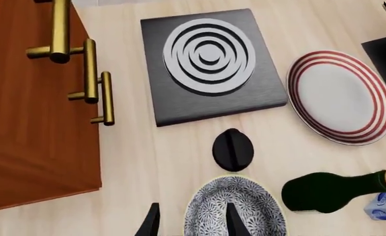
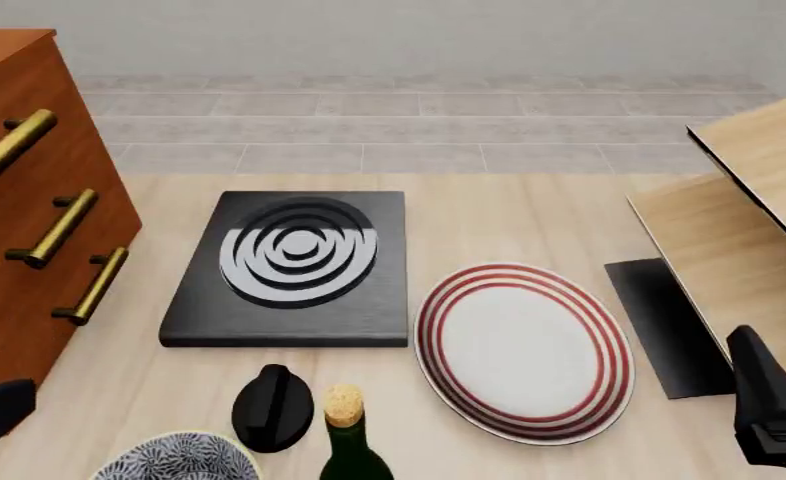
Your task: Put the bowl on the top of the cabinet.
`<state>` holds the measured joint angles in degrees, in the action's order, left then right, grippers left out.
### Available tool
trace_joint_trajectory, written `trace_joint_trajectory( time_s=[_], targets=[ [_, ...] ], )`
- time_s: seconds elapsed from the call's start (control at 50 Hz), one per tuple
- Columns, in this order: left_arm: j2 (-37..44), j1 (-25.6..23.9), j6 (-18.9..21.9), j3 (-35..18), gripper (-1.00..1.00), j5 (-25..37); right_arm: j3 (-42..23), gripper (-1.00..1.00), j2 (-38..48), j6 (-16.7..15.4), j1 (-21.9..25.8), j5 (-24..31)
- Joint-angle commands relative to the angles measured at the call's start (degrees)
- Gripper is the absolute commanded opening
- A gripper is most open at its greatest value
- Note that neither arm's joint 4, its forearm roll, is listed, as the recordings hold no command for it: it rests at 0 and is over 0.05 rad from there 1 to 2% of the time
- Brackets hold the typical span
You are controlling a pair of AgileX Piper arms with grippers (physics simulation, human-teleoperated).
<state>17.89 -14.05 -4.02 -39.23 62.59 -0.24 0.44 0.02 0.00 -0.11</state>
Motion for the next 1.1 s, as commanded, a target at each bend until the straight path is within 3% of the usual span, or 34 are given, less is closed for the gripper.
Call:
trace_joint_trajectory(
  time_s=[0.02, 0.48, 0.5, 0.52, 0.54, 0.56, 1.1],
  targets=[
    [0.7, 0.4, -1.1, 0.3, 1.00, 0.7, 0.0, 1.00, 0.0, 0.0, 0.0, 0.0],
    [0.1, -0.2, -0.5, 4.9, 1.00, 1.0, 0.0, 1.00, 0.0, 0.0, 0.0, 0.0],
    [0.2, -0.7, -1.2, 5.1, 1.00, 1.2, 0.0, 1.00, 0.0, 0.0, 0.0, 0.0],
    [0.7, -2.9, -5.8, 6.3, 1.00, 2.0, 0.0, 1.00, 0.0, 0.0, 0.0, 0.0],
    [0.8, -3.3, -5.7, 6.0, 1.00, 2.1, 0.0, 1.00, 0.0, 0.0, 0.0, 0.0],
    [0.5, -1.4, -1.9, 5.4, 1.00, 1.3, 0.0, 1.00, 0.0, 0.0, 0.0, 0.0],
    [-0.7, -1.6, -2.3, 11.4, 1.00, 0.0, 0.0, 1.00, 0.0, 0.0, 0.0, 0.0]
  ],
)
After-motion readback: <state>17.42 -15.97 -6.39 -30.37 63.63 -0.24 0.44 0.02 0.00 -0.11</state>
